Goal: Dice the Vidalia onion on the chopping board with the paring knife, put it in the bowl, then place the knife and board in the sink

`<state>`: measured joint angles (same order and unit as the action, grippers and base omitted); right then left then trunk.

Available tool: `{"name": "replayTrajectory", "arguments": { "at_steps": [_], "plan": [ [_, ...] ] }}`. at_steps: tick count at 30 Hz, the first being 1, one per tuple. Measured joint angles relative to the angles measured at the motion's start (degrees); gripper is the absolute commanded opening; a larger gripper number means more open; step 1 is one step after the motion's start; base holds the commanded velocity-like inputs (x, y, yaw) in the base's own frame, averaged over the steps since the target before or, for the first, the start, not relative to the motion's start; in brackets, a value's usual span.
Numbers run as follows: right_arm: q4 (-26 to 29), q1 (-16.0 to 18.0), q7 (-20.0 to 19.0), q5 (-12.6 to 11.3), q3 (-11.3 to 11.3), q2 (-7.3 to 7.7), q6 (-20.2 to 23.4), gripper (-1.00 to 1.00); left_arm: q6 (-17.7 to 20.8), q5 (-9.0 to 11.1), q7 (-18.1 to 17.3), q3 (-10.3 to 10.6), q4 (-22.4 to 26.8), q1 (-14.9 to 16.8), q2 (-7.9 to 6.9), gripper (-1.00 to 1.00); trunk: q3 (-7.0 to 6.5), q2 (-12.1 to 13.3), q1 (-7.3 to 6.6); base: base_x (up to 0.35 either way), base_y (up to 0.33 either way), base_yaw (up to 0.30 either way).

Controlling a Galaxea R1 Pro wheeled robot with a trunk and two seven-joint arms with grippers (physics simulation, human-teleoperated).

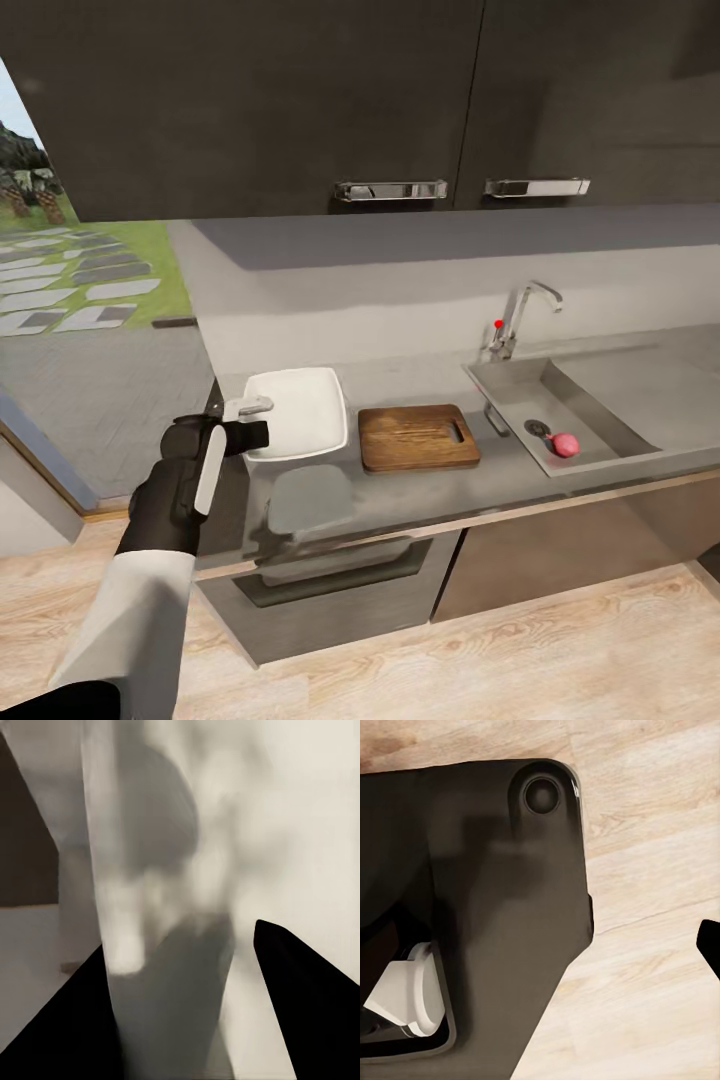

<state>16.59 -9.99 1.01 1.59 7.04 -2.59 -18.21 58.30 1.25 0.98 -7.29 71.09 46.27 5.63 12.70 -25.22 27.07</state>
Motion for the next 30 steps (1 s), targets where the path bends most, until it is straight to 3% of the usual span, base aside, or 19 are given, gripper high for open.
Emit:
{"name": "replayTrajectory", "arguments": {
  "at_steps": [2, 6, 24, 30],
  "plan": [
    [0.0, 0.0, 0.0, 0.0, 0.0, 0.0, 0.0, 1.0, 0.0, 0.06, 0.0, -2.08, -0.26, 0.0, -0.14, -1.0, 0.0, 0.0, 0.0, 0.0, 0.0, 0.0],
    [0.0, 0.0, 0.0, 0.0, 0.0, 0.0, 0.01, 1.0, -0.01, 0.36, -0.01, -3.45, -0.31, 0.0, -0.21, -1.0, 0.0, 0.0, 0.0, 0.0, 0.0, 0.0],
    [0.0, 0.0, 0.0, 0.0, 0.0, 0.0, -0.09, 1.0, -0.07, 0.24, -0.01, -3.61, -0.44, 0.0, -0.31, -1.0, 0.0, 0.0, 0.0, 0.0, 0.0, 0.0],
    [0.0, 0.0, 0.0, 0.0, 0.0, 0.0, -0.08, 1.0, -0.06, 0.02, 0.0, -3.6, -0.54, 0.0, -1.97, -1.0, 0.0, 0.0, 0.0, 0.0, 0.0, 0.0]
  ]
}}
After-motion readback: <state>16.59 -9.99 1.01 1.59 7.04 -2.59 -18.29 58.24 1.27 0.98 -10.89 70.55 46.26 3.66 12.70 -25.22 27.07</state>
